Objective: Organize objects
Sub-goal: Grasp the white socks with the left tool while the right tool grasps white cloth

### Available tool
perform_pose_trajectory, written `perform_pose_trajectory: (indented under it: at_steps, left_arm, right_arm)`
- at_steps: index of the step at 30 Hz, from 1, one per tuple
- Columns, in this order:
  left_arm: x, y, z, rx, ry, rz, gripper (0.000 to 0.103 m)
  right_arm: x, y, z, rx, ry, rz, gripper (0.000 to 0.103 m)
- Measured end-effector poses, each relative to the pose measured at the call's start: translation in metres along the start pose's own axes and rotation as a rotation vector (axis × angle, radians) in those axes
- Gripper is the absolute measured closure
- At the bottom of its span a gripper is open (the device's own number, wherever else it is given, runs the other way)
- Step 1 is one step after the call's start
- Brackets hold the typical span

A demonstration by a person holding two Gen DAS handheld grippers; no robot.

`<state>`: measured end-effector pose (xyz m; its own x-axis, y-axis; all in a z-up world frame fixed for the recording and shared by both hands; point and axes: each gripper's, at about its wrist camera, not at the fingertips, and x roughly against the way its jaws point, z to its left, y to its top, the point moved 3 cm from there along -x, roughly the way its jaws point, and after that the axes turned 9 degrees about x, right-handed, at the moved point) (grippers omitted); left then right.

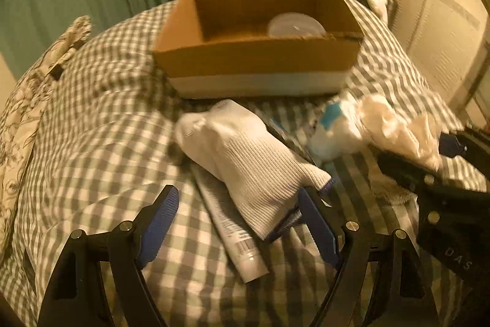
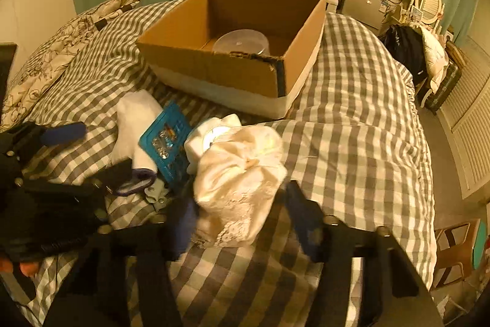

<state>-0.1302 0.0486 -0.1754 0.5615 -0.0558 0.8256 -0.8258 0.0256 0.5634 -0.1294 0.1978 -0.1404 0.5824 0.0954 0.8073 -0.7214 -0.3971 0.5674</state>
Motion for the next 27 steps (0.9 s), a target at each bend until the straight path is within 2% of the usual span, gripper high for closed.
perform_pose_trajectory:
  at_steps: [3,4,5,6,7,8,10,14,18,27]
  left_arm:
    - [-0.011,0.002,-0.006,-0.009,-0.023,0.004,0.022]
    - [-0.015,0.003,-0.007,-0.002,-0.035,0.016,0.035]
    - [-0.019,0.003,-0.007,0.008,-0.061,0.036,0.053]
    - [-0.021,0.002,-0.007,0.013,-0.092,0.047,0.063]
    - [-0.021,0.002,-0.008,0.015,-0.125,0.057,0.078]
    - [-0.02,0.001,-0.009,0.016,-0.157,0.065,0.086]
    - [-0.016,0.001,-0.009,0.015,-0.153,0.056,0.094]
    - [0.002,0.003,-0.005,0.027,-0.163,0.029,0.097]
    - [0.025,0.007,0.001,0.022,-0.141,-0.007,0.098]
    - [0.082,0.017,0.01,0.031,-0.156,-0.101,0.098]
  right_arm:
    - [0.0,-0.001,0.001,0.004,0.004,-0.001,0.068]
    - [0.0,-0.001,0.001,0.002,0.002,0.0,0.07]
    - [0.001,-0.001,0.001,0.0,-0.001,-0.001,0.071]
    - [0.001,-0.001,0.0,-0.002,-0.002,-0.003,0.073]
    - [0.002,-0.001,0.0,-0.002,-0.002,-0.004,0.075]
    - [0.002,-0.002,0.001,-0.002,-0.004,-0.005,0.075]
    - [0.004,-0.002,0.001,-0.002,-0.007,-0.006,0.078]
    - [0.014,-0.002,0.0,-0.003,-0.02,-0.024,0.081]
    - [0.031,-0.003,0.001,-0.01,-0.025,-0.051,0.083]
    - [0.079,0.004,0.011,0.01,-0.06,-0.118,0.084]
